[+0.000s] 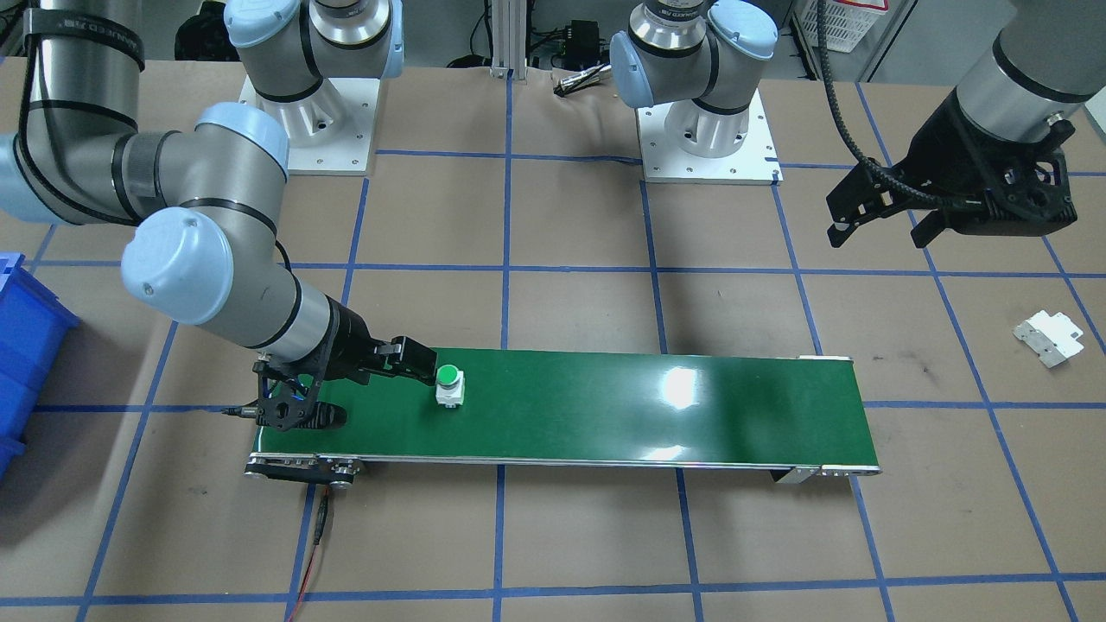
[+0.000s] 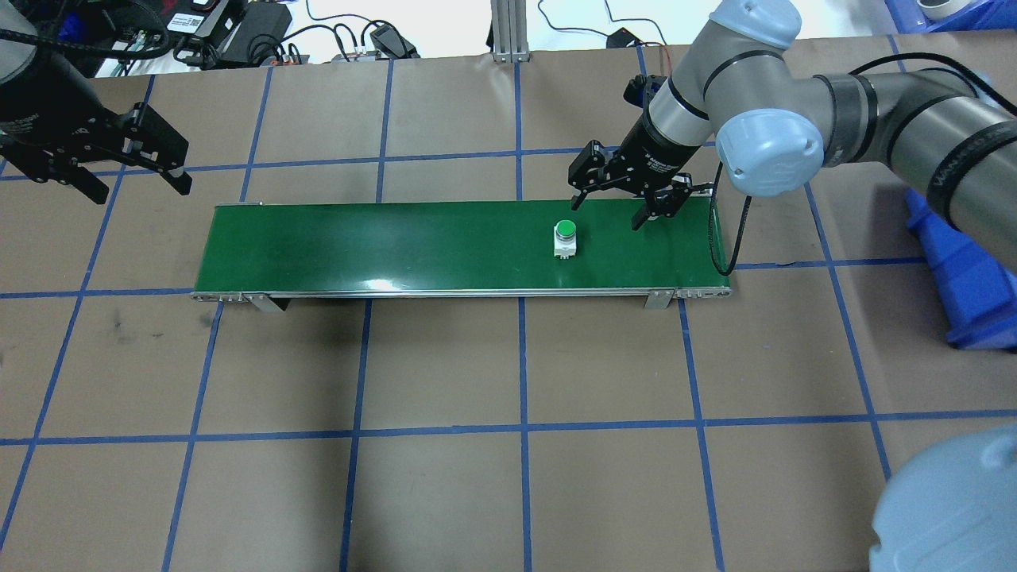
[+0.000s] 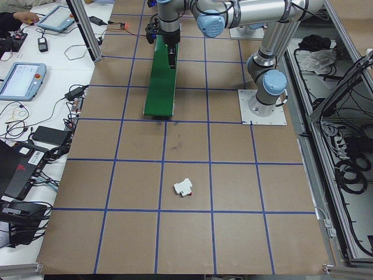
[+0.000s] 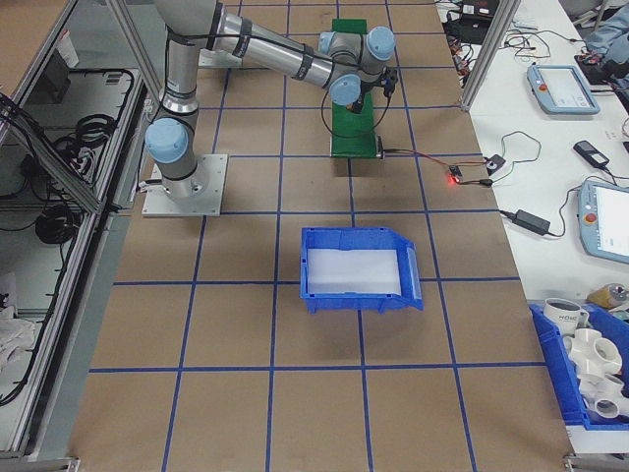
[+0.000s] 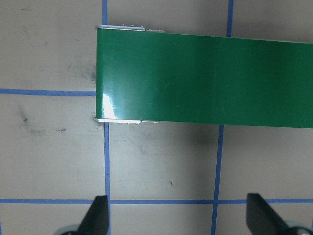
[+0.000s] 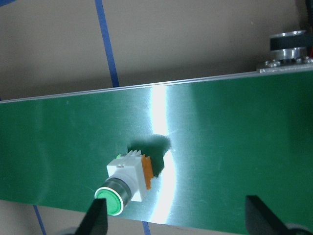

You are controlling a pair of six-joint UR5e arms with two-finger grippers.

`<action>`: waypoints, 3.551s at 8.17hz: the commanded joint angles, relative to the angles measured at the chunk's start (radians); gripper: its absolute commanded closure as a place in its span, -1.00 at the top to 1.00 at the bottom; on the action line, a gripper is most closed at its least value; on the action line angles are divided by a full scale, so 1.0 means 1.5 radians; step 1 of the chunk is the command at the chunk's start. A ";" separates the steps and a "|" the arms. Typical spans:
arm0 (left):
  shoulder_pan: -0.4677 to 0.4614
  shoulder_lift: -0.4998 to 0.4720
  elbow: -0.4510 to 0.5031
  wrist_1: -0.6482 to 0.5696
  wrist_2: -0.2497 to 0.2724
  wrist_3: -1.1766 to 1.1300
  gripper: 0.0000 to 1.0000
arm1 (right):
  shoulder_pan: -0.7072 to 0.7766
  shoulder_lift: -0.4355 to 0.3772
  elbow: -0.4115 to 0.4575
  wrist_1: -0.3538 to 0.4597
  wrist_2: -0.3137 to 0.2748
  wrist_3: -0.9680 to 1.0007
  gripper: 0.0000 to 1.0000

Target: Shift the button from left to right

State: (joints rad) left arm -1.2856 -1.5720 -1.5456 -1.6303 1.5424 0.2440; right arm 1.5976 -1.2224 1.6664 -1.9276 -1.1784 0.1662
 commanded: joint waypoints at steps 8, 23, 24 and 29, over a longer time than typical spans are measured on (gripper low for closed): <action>0.002 -0.003 0.003 -0.007 -0.005 0.000 1.00 | -0.001 0.028 0.007 0.001 -0.153 -0.126 -1.00; 0.001 -0.004 -0.002 -0.006 -0.005 0.000 1.00 | -0.485 0.012 -0.138 0.082 -0.315 -0.555 -1.00; 0.001 -0.004 -0.002 -0.006 -0.004 0.000 1.00 | -0.490 0.029 -0.138 0.049 -0.291 -0.579 -1.00; 0.001 -0.004 -0.002 -0.005 -0.004 0.000 1.00 | -0.505 0.090 -0.129 0.041 -0.283 -0.586 -1.00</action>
State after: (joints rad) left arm -1.2839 -1.5785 -1.5493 -1.6391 1.5370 0.2439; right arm 0.8446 -1.1242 1.4609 -1.8637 -1.6030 -0.7103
